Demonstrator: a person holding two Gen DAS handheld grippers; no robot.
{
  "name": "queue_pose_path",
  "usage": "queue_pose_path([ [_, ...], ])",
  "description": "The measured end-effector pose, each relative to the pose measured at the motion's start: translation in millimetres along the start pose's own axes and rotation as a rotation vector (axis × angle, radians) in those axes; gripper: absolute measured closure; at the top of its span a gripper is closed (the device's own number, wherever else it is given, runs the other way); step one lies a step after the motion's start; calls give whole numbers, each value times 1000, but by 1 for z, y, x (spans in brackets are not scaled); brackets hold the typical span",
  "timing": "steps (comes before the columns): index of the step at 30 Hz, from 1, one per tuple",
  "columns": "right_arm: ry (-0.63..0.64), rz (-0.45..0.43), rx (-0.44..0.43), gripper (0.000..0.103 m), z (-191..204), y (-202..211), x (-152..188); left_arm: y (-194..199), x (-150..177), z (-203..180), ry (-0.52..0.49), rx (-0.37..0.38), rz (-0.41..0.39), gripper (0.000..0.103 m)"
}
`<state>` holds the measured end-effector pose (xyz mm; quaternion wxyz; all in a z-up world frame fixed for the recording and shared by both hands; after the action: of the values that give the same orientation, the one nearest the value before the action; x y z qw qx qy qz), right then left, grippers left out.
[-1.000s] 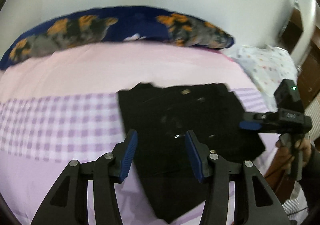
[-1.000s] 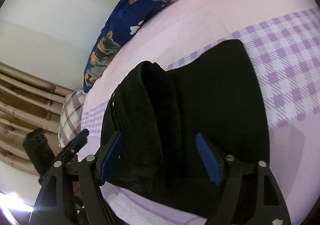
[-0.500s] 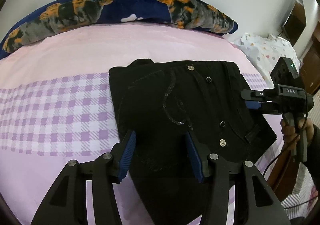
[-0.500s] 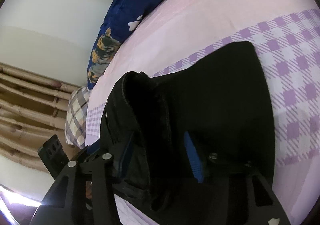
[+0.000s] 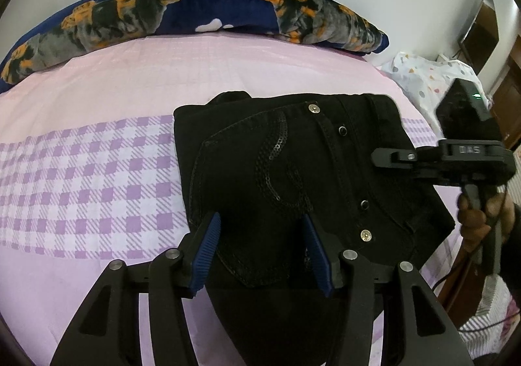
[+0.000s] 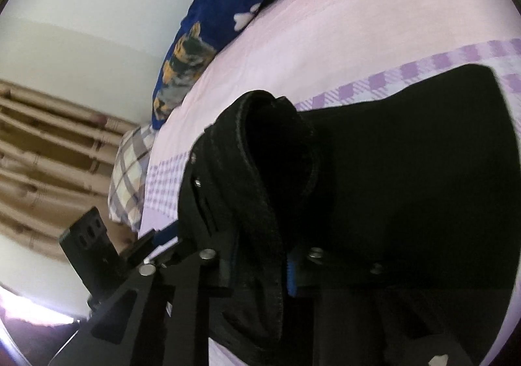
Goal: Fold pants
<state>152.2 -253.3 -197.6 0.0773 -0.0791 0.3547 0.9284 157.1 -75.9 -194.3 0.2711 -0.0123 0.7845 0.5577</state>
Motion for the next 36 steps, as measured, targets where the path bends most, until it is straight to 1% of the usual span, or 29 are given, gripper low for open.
queue_pose_path([
  [3,6,-30,21,88,21,12,2,6,-3,1,41,31,-3,50],
  [5,-2,-49,6,90,34,23,2,15,-8,2,54,38,-29,50],
  [8,-11,-80,-20,91,47,42,-1,34,-16,-1,49,36,-83,50],
  [10,2,-106,-5,91,50,55,-4,43,-22,-7,33,42,-106,50],
  [13,-17,-140,24,91,40,75,-7,46,-28,-15,5,45,-112,50],
  [15,-42,-155,64,91,23,84,-6,42,-30,-23,-14,45,-106,50],
  [17,-91,-164,82,92,0,89,-5,37,-30,-32,-29,53,-100,50],
  [20,-159,-184,92,92,-30,93,-1,26,-27,-45,-61,58,-71,50],
  [22,-179,-184,104,92,-43,92,1,20,-25,-52,-85,57,-58,50],
  [24,-185,-181,160,92,-59,88,3,12,-22,-59,-107,57,-35,50],
  [25,-189,-184,169,92,-66,87,4,9,-21,-62,-112,56,-24,50],
  [27,-231,-202,129,93,-75,88,5,2,-17,-66,-126,54,-3,50],
  [28,-234,-208,124,93,-76,88,5,-1,-14,-68,-136,50,6,50],
  [30,-207,-207,151,93,-75,87,4,-7,-8,-73,-161,45,24,50],
  [31,-205,-205,153,92,-75,86,5,-11,-5,-75,-180,39,40,50],
  [32,-203,-204,162,89,-75,87,5,-14,-3,-77,-193,30,53,50],
  [34,-207,-204,192,79,-73,88,8,-21,2,-80,-218,1,74,50],
  [36,-215,-214,204,76,-70,92,14,-23,4,-81,-231,-18,72,50],
])
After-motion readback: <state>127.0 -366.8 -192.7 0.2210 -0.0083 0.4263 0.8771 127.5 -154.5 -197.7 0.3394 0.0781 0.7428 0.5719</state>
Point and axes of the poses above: each gripper's, at about its wrist camera, not at the fingertips, and y roughly against the way its jaws point, z to its left, x to its underside, the point moved 8 cm from there along -y, roughly the way its jaws point, and after that the axes turned 14 degrees about z, right-handed, at the moved point
